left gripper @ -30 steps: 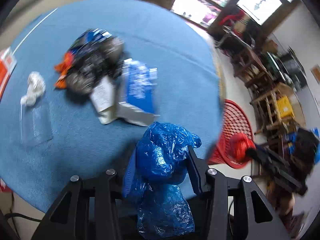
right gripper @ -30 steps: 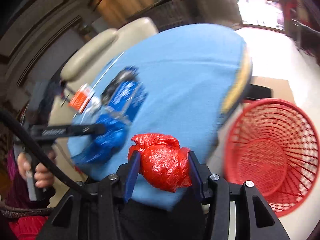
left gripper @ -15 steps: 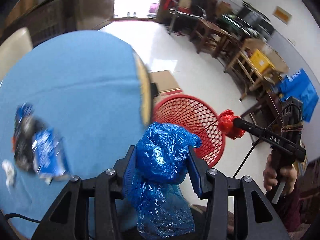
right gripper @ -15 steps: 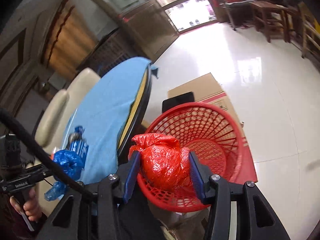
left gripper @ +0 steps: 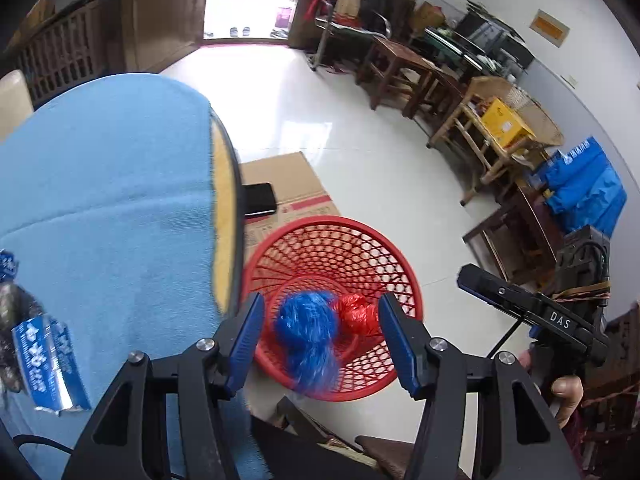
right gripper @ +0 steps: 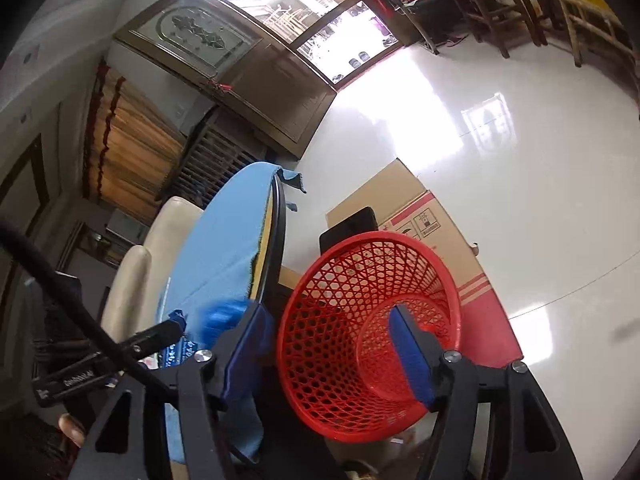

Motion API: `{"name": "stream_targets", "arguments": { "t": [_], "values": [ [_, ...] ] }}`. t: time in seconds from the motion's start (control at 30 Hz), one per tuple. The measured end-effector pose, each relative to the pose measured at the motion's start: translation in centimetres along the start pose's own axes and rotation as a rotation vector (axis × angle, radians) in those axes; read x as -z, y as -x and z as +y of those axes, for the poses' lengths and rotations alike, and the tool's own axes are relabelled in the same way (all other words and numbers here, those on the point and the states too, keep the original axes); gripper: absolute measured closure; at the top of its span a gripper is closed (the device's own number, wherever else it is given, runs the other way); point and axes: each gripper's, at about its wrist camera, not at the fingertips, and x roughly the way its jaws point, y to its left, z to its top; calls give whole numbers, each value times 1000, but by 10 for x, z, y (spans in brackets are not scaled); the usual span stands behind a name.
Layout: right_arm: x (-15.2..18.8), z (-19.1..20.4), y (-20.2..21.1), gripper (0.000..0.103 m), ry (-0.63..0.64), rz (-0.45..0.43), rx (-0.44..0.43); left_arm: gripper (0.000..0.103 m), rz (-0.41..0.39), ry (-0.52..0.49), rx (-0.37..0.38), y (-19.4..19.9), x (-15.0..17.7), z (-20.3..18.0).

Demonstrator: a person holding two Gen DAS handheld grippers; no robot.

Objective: Collect trash
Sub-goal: 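Carry both bags over the red basket and open both grippers to drop them, then move the right gripper to the blue toothpaste box and grasp it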

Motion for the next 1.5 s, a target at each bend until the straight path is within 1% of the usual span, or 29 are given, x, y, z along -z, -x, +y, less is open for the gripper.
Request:
{"name": "stream_targets", "arguments": {
  "t": [0.07, 0.17, 0.23, 0.3, 0.33, 0.47, 0.63, 0.7, 0.73, 0.8, 0.9, 1.0, 1.17, 1.3, 1.4, 1.5],
  "values": [
    [2, 4, -1, 34, 20, -3, -2, 43, -28, 15, -31, 13, 6, 11],
    [6, 16, -6, 34, 59, 7, -2, 42, -68, 18, -127, 34, 21, 30],
    [9, 25, -14, 34, 82, 25, -3, 41, -89, 30, -182, 48, 38, 47],
    [14, 36, -23, 34, 106, 48, -11, 40, -102, 68, -239, 62, 58, 70],
    [16, 43, -28, 34, 121, 61, -13, 40, -106, 92, -259, 69, 66, 82],
    [26, 76, -52, 34, 196, 127, -21, 40, -135, 237, -340, 100, 105, 141],
    [42, 137, -94, 34, 309, 225, -48, 39, -189, 388, -513, 148, 156, 212],
    [51, 167, -114, 34, 356, 264, -61, 38, -196, 457, -562, 163, 176, 242],
    [56, 183, -125, 34, 382, 285, -64, 37, -197, 487, -573, 169, 185, 254],
    [68, 214, -148, 34, 431, 330, -72, 36, -195, 557, -575, 175, 200, 276],
    [89, 255, -184, 34, 481, 399, -77, 36, -182, 645, -541, 178, 220, 297],
    [108, 284, -217, 34, 497, 442, -63, 36, -166, 667, -513, 173, 227, 304],
    [131, 308, -258, 34, 486, 478, 27, 36, -142, 672, -461, 155, 217, 308],
    [140, 323, -270, 34, 514, 481, 81, 35, -130, 672, -430, 142, 200, 310],
    [147, 334, -280, 34, 570, 462, 156, 33, -103, 655, -439, 129, 189, 312],
    [150, 335, -285, 32, 578, 464, 172, 32, -49, 648, -460, 114, 184, 315]
  ]
}}
